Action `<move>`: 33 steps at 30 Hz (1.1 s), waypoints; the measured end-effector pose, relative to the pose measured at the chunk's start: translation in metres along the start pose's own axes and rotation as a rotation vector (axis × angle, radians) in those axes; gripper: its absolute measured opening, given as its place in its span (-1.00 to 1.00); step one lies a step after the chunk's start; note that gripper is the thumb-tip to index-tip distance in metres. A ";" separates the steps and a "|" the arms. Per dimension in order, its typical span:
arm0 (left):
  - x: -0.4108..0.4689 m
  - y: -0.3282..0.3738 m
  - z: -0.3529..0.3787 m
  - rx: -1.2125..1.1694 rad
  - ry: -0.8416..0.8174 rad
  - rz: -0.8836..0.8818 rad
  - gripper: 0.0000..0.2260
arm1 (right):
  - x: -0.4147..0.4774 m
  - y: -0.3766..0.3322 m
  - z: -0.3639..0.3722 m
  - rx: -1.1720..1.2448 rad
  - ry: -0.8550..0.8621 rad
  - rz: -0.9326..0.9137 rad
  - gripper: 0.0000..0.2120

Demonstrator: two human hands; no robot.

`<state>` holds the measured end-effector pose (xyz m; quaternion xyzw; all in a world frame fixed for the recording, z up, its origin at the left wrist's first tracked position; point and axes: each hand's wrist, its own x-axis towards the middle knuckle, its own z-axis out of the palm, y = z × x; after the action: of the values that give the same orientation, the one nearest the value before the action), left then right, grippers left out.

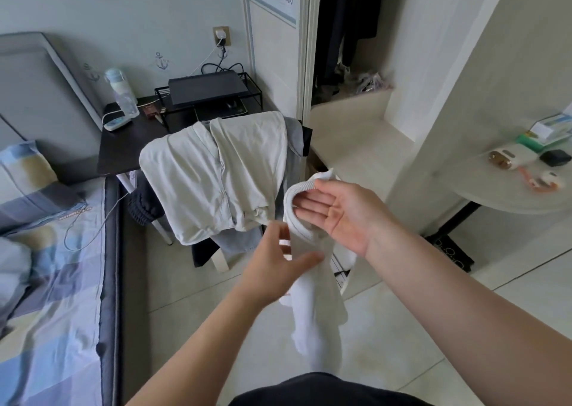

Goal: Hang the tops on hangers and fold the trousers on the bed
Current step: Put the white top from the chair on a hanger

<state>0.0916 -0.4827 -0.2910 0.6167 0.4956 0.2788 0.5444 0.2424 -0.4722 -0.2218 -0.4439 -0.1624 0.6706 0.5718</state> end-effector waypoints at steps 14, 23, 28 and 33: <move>0.058 0.015 -0.017 0.191 0.408 0.269 -0.76 | -0.005 -0.019 -0.043 -0.412 0.429 -0.402 -0.80; 0.106 0.079 -0.047 0.446 0.156 0.573 -0.88 | 0.025 -0.052 -0.079 -0.979 0.285 -0.770 -0.67; 0.153 0.120 -0.081 0.561 0.173 0.604 -0.89 | 0.053 -0.098 -0.065 -1.198 0.007 -0.668 -0.84; 0.211 0.158 -0.114 0.625 0.237 0.584 -0.72 | 0.084 -0.158 -0.045 -1.403 0.077 -0.586 -0.43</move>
<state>0.1139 -0.2318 -0.1540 0.8298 0.4199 0.3263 0.1694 0.3798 -0.3625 -0.1660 -0.6652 -0.6417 0.2148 0.3157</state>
